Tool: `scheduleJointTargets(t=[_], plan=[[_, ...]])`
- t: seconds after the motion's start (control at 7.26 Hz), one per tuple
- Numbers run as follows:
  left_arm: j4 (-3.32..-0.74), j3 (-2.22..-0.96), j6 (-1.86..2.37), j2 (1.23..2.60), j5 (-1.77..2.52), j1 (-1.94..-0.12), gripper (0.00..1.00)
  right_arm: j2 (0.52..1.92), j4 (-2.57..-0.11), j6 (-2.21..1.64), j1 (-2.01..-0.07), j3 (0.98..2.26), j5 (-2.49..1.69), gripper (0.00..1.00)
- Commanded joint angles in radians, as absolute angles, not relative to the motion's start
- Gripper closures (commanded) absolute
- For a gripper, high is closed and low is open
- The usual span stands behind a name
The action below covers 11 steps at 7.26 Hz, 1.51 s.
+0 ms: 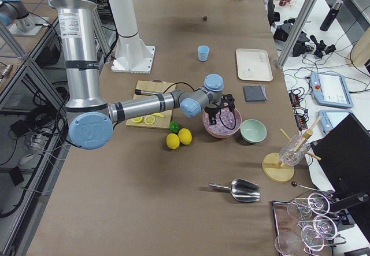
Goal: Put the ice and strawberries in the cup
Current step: 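Close the right gripper on one ice cube and lift it, then carry the ice cube with the right gripper over the blue cup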
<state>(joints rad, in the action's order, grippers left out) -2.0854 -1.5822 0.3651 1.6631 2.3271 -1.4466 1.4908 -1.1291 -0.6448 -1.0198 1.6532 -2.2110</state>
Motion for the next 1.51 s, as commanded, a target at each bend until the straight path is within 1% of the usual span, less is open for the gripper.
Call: scheduleJointTargets(t=[0.0,0.28,0.41,0.55,0.69,0.83,0.96,1.38], plan=[[-2.086,-1.577,0.364,1.661,2.327,-1.445,0.03,1.486,-1.129,-0.643,-1.025,1.66,-2.218,0.72],[-2.088,-1.577,0.364,1.66,2.327,-1.443,0.03,1.48,-1.137,-0.643,-1.026,1.672,-2.221,0.89],[-2.088,-1.578,0.364,1.66,2.327,-1.443,0.03,1.468,-1.143,-0.641,-1.049,1.675,-2.238,0.92],[-2.088,-1.578,0.362,1.658,2.327,-1.443,0.03,1.422,-1.185,-0.641,-1.071,1.675,-2.271,0.93],[-2.089,-1.578,0.362,1.654,2.319,-1.443,0.03,1.317,-1.307,-0.647,-1.075,1.677,-2.266,0.94],[-2.091,-1.585,0.365,1.648,2.306,-1.443,0.03,1.195,-1.485,-0.65,-1.062,1.681,-2.251,0.95],[-2.092,-1.585,0.365,1.644,2.306,-1.443,0.03,1.128,-1.562,-0.652,-1.052,1.683,-2.215,0.95],[-2.092,-1.575,0.362,1.644,2.306,-1.442,0.03,0.982,-1.585,-0.808,-0.939,1.675,-2.198,0.96]])
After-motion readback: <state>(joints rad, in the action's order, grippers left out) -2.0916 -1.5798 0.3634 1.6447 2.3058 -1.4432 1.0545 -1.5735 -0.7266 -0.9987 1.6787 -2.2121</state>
